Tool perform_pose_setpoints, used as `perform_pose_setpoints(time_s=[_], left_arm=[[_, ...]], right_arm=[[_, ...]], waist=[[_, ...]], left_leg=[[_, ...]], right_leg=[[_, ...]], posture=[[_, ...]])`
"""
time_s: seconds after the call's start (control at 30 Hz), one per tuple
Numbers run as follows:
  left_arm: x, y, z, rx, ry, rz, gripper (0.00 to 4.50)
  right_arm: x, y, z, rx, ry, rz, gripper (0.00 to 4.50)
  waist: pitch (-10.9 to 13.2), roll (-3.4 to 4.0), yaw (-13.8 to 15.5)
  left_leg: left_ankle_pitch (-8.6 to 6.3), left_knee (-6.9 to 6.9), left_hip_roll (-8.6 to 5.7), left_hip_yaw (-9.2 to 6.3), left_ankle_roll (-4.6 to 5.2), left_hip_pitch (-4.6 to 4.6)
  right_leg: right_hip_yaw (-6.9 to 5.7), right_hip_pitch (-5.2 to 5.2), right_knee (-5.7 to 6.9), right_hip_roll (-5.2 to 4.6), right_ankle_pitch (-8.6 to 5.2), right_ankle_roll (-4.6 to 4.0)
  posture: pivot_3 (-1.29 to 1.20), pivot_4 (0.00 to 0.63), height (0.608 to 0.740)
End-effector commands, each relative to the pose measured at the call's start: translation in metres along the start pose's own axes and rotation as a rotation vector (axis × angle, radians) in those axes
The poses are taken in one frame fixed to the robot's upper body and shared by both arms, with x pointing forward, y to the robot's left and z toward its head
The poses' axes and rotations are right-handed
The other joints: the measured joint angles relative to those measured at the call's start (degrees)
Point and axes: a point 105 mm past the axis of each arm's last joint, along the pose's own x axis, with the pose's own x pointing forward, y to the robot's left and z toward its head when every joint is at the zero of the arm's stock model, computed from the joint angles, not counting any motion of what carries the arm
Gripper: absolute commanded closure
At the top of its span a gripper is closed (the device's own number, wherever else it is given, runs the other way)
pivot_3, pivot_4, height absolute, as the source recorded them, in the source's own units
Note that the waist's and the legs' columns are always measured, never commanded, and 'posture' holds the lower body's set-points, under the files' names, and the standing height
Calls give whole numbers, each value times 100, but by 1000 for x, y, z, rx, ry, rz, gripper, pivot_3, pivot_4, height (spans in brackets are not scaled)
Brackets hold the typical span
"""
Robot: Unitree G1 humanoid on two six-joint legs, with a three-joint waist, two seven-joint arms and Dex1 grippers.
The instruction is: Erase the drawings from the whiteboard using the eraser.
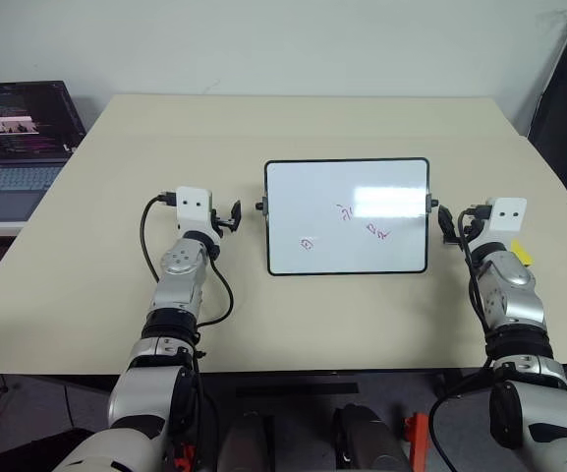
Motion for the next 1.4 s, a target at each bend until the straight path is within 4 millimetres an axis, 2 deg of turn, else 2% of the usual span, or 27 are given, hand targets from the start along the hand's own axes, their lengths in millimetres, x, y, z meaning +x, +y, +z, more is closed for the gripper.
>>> perform_pose_setpoints(time_s=[0.03, 0.17, 0.27, 0.43, 0.53, 0.6, 0.67, 0.73, 0.87, 0.93, 1.0, 1.13, 1.2, 1.4], left_arm=[[3, 2, 16, -5, -56, 4, 0], [1, 5, 16, 0, -56, 6, 0], [-4, 17, 27, -25, -85, -31, 0], [-28, 33, 42, -24, -83, -227, 0], [-47, 27, 56, -38, -59, -418, 0], [-62, 9, 68, -31, -44, -587, 0], [-75, -15, 88, 4, -47, -746, 0], [-81, -40, 103, 41, -68, -845, 0], [-92, -101, 118, 47, -127, -1026, 0], [-96, -121, 124, 3, -156, -1083, 0], [-98, -136, 121, -28, -157, -1124, 0], [-98, -158, 111, -48, -136, -1170, 0], [-97, -168, 106, -47, -126, -1190, 0], [-100, -177, 98, -4, -103, -1232, 0]], right_arm=[[1, 0, 15, 1, -49, -2, 36], [1, 0, 14, 11, -49, -1, 36], [2, -1, 21, -19, -50, 6, 36], [-1, -21, 30, -24, -51, -38, 36], [-5, -29, 32, -29, -38, -13, 36], [-9, -35, 32, -9, -19, 9, 36], [-14, -43, 39, -1, -1, 43, 36], [-19, -52, 47, 2, 18, 81, 36], [-37, -86, 37, -30, 122, 77, 36], [-40, -99, 42, -21, 123, 52, 36], [-42, -107, 44, -24, 141, 50, 36], [-45, -109, 40, -7, 190, 109, 36], [-44, -103, 36, -1, 213, 150, 36], [-39, -90, 18, -30, 284, 200, 36]], waist=[[0, 0, -4], [0, 0, -5], [0, 0, -19], [1, 1, -59], [1, 1, -49], [1, 1, -30], [1, 1, 7], [2, 2, 47], [1, 2, 104], [2, 2, 97], [2, 2, 16], [0, 4, -79], [0, 5, -101], [0, 4, -104]], left_leg=[[0, 0, 0, 0, 0, 0], [0, 0, 0, 0, 0, 1], [0, 0, 0, 0, 0, 0], [0, -3, 4, 0, 0, 2], [0, -2, 6, 0, 0, 1], [0, -2, 6, -1, 0, 1], [0, 0, 5, -5, 0, 0], [0, 2, 4, -6, 0, -1], [0, 5, -1, -4, 1, 2], [-1, 3, 1, -1, 1, 3], [-1, 3, 4, 2, 1, 6], [0, 3, 5, 4, 1, 12], [0, 5, 5, 5, 1, 13], [0, 6, 4, 3, 1, 11]], right_leg=[[0, 0, 0, 0, 0, 0], [0, 0, 1, 0, 0, 0], [0, 0, 1, 0, 0, 0], [0, -1, 4, 3, -1, -1], [-1, -1, 4, 3, -1, -2], [-2, -1, 4, 3, -2, -3], [-6, 2, 3, 2, -2, -3], [-7, 3, 1, 0, -3, -3], [-6, 12, -5, -3, -5, 2], [-3, 12, -6, -1, -5, 2], [0, 10, -5, 3, -5, 2], [6, 11, -1, 7, -9, 6], [8, 11, -1, 8, -17, 19], [8, 11, -1, 9, -18, 22]], posture=[[0, 150, 740], [0, 150, 740], [0, 150, 740], [0, 150, 740], [0, 150, 740], [0, 150, 740], [0, 150, 740], [0, 150, 740], [0, 150, 740], [0, 150, 740], [0, 150, 740], [0, 150, 740], [0, 150, 740], [0, 150, 740]])
